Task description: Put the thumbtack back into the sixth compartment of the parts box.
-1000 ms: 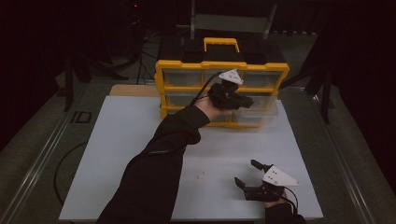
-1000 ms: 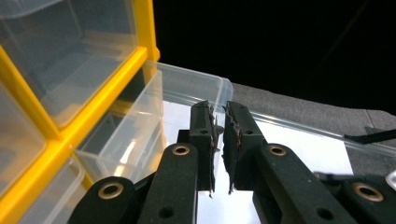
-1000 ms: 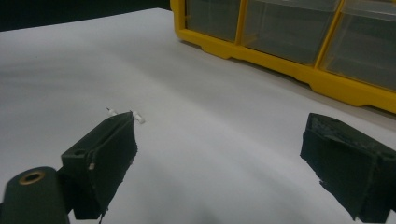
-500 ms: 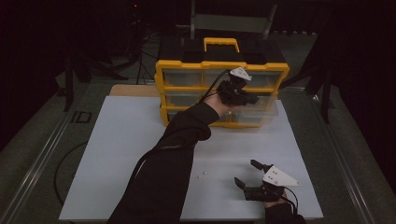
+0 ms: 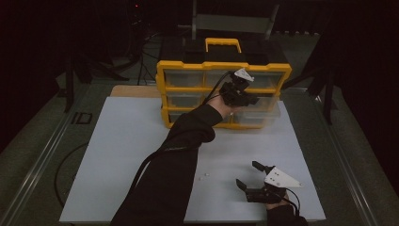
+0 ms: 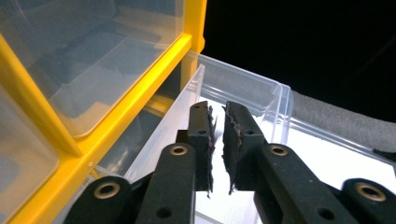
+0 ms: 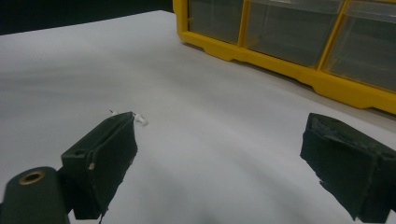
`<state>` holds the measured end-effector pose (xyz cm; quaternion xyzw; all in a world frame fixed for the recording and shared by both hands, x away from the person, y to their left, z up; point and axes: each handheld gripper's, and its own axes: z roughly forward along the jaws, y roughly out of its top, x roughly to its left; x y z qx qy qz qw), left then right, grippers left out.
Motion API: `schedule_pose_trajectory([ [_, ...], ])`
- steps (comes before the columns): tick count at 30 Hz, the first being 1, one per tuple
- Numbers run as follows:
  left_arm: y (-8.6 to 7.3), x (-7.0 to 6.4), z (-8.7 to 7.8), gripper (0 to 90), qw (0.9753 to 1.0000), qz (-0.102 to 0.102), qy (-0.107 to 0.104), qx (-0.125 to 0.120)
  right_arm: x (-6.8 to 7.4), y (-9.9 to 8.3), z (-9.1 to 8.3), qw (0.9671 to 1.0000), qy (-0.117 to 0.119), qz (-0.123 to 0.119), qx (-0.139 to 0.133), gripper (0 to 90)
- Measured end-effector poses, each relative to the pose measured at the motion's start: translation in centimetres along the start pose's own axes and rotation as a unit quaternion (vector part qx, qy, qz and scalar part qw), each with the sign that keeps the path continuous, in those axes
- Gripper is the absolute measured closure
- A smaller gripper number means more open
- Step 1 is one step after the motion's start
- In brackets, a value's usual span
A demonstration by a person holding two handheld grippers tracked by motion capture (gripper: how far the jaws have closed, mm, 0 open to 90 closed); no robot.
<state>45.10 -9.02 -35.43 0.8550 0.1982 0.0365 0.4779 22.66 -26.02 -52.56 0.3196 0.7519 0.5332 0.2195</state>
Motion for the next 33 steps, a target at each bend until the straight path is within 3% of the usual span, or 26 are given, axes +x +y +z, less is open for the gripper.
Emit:
schedule_pose_trajectory([
  [6,-0.1,-0.2,-0.7,56.0,1.0,-0.002,0.006,-0.007,0.0,0.0,0.0,1.0,0.0,-0.001,0.0,10.1],
  [13,-0.6,-0.7,-1.9,38.8,0.9999,-0.003,-0.007,-0.015,0.1,0.0,0.0,1.0,-0.002,-0.004,0.001,10.0],
  [21,-1.2,-1.2,-3.1,27.6,0.9997,-0.001,-0.006,-0.022,0.1,0.0,0.1,1.0,-0.001,-0.006,0.003,10.0],
  [26,-1.9,-1.5,-4.1,14.4,0.9996,0.001,-0.013,-0.025,0.2,0.0,0.1,1.0,-0.002,-0.008,0.005,10.1],
  [29,-2.7,-1.6,-4.9,4.1,0.9989,0.008,-0.036,-0.028,0.2,0.0,0.2,0.9999,-0.002,-0.009,0.007,10.0],
  [31,-3.0,-1.6,-5.4,1.8,0.9983,0.009,-0.048,-0.031,0.2,0.0,0.2,0.9999,-0.002,-0.01,0.007,10.0],
  [32,-3.1,-1.7,-5.5,1.3,0.9988,0.008,-0.038,-0.03,0.2,0.0,0.2,0.9999,-0.002,-0.01,0.007,10.0],
  [33,-3.2,-1.7,-5.6,1.3,0.9987,0.007,-0.042,-0.028,0.2,0.0,0.2,0.9999,-0.002,-0.01,0.007,10.0],
])
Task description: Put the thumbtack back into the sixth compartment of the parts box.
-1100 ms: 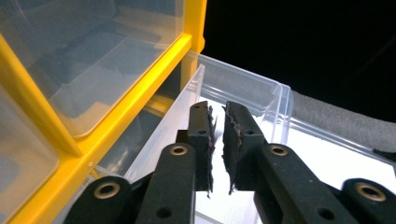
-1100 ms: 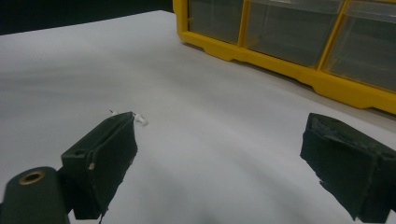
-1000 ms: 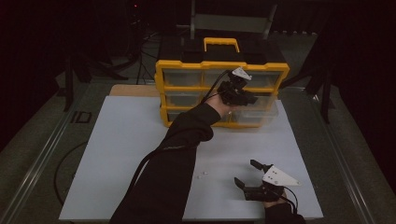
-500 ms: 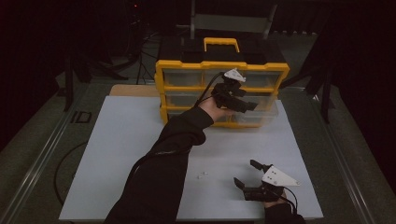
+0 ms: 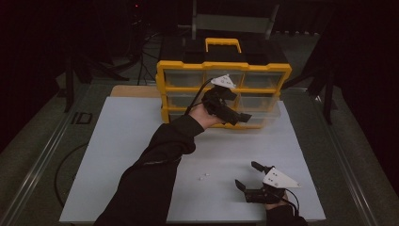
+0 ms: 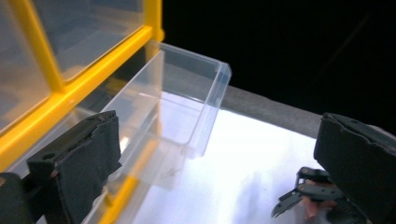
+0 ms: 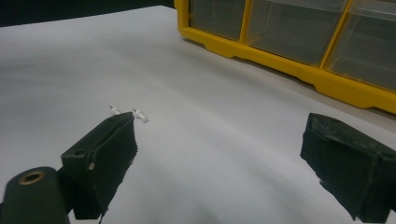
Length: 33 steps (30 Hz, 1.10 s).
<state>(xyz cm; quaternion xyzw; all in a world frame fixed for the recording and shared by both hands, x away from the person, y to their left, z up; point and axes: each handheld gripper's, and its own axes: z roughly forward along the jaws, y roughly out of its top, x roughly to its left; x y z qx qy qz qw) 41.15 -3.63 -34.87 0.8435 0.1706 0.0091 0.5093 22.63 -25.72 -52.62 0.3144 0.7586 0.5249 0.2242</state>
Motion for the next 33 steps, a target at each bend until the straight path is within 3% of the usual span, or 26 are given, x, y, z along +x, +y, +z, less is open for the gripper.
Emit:
schedule_pose_trajectory([
  [12,-2.4,-0.4,-1.5,1.3,0.9999,-0.006,-0.008,0.009,0.2,0.0,0.1,1.0,0.002,-0.003,0.003,10.0],
  [19,-3.5,-0.7,-2.1,0.6,0.9999,-0.003,-0.001,0.014,0.2,0.0,0.2,1.0,0.003,-0.004,0.005,10.0],
  [33,-7.5,-1.3,-3.3,0.3,0.9996,-0.004,-0.013,0.026,0.3,0.0,0.2,1.0,0.002,-0.007,0.005,10.0],
])
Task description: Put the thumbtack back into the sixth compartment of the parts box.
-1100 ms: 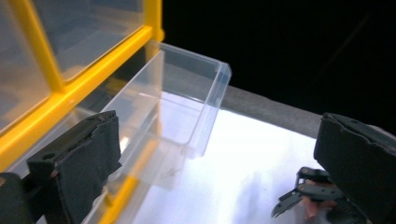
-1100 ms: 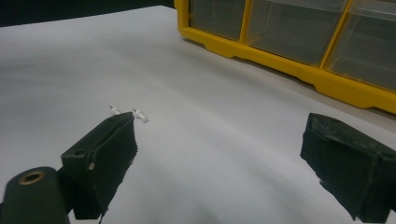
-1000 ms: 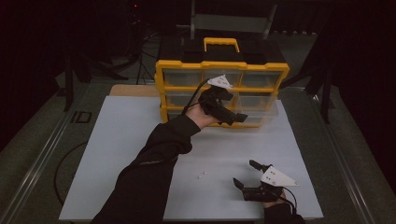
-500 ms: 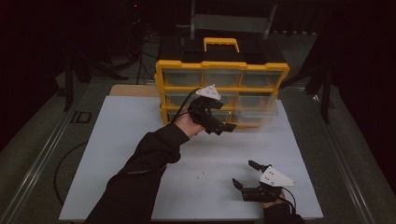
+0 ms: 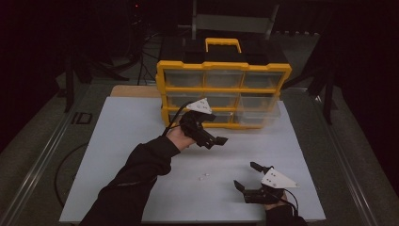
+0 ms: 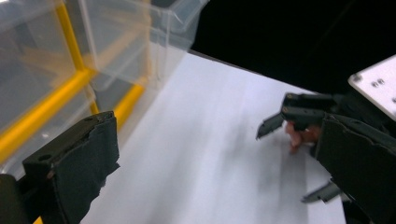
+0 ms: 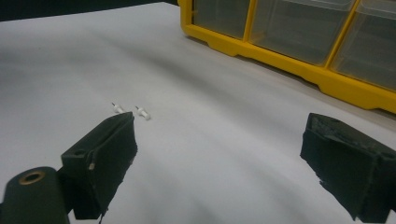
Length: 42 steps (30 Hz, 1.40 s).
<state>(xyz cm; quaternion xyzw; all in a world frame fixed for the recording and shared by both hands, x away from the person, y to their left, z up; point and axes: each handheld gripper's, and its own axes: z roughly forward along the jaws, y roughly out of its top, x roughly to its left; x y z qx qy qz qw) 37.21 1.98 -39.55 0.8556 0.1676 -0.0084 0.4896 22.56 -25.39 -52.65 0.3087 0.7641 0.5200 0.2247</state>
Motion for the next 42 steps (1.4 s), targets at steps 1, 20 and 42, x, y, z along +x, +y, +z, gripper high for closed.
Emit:
schedule_pose_trajectory([
  [1,-0.3,0.0,0.0,0.3,1.0,0.0,0.0,0.0,0.0,0.0,0.0,1.0,0.0,-0.001,0.0,10.0],
  [20,-5.6,-1.3,0.4,0.3,0.9994,0.0,-0.027,0.022,0.1,-0.1,0.2,1.0,0.002,-0.003,0.005,10.0],
  [42,-10.4,-1.7,2.6,1.5,0.9971,-0.008,-0.049,0.058,0.2,-0.1,0.3,1.0,0.003,-0.005,0.007,10.0],
])
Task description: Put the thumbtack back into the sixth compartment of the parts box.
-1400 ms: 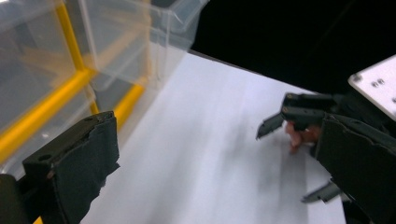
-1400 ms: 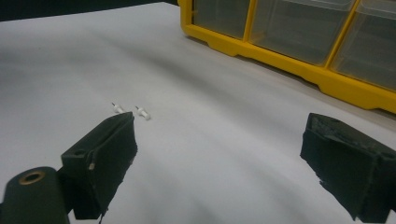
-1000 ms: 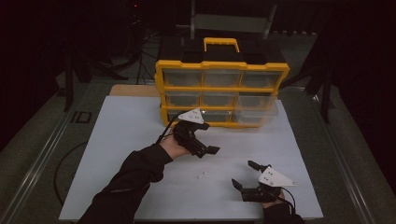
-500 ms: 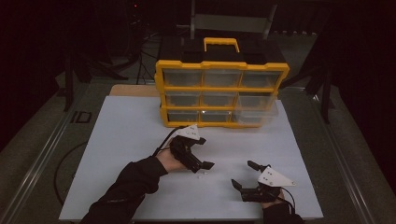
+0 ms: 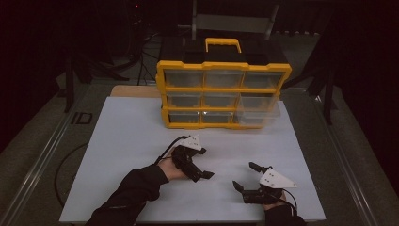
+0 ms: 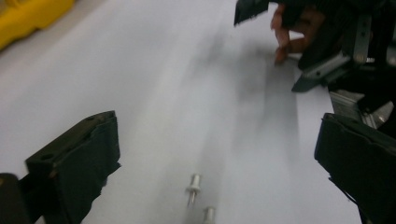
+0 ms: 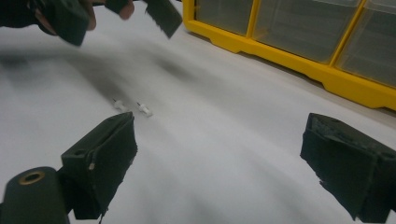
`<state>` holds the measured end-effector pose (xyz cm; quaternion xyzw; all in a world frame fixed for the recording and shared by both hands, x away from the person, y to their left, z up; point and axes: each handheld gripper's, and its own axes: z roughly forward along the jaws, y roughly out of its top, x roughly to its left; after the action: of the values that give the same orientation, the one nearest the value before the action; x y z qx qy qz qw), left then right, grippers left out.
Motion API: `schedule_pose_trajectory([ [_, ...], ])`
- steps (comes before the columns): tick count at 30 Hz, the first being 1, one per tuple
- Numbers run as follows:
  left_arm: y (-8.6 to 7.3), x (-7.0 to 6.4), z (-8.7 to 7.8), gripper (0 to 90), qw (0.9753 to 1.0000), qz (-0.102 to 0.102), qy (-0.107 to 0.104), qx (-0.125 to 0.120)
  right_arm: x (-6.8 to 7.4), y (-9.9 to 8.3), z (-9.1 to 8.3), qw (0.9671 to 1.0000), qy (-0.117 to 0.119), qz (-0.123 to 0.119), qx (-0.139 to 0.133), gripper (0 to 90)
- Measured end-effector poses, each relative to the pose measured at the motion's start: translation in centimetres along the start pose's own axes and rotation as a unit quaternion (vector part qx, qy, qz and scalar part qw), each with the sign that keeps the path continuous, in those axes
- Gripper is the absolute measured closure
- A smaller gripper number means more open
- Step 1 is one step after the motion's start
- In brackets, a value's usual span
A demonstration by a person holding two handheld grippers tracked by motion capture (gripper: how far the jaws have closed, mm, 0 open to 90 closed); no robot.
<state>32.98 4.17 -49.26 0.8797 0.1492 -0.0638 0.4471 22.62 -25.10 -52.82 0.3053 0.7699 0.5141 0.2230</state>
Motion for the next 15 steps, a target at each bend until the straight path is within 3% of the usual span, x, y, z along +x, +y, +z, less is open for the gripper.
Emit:
schedule_pose_trajectory([
  [5,-0.8,0.4,0.6,4.7,1.0,-0.004,0.001,0.007,0.0,0.0,0.0,1.0,0.001,-0.001,0.0,10.0],
  [7,-1.1,0.5,0.9,13.7,0.9999,0.004,0.006,0.011,0.0,0.0,0.0,1.0,0.0,-0.001,0.0,10.0],
  [10,-1.2,0.6,1.0,16.3,0.9998,0.003,0.01,0.015,0.0,0.0,0.0,1.0,0.0,0.0,0.0,10.0],
  [15,-1.5,0.7,1.4,32.2,0.9995,0.009,0.013,0.027,0.0,0.0,0.0,1.0,0.0,0.0,0.0,10.0],
])
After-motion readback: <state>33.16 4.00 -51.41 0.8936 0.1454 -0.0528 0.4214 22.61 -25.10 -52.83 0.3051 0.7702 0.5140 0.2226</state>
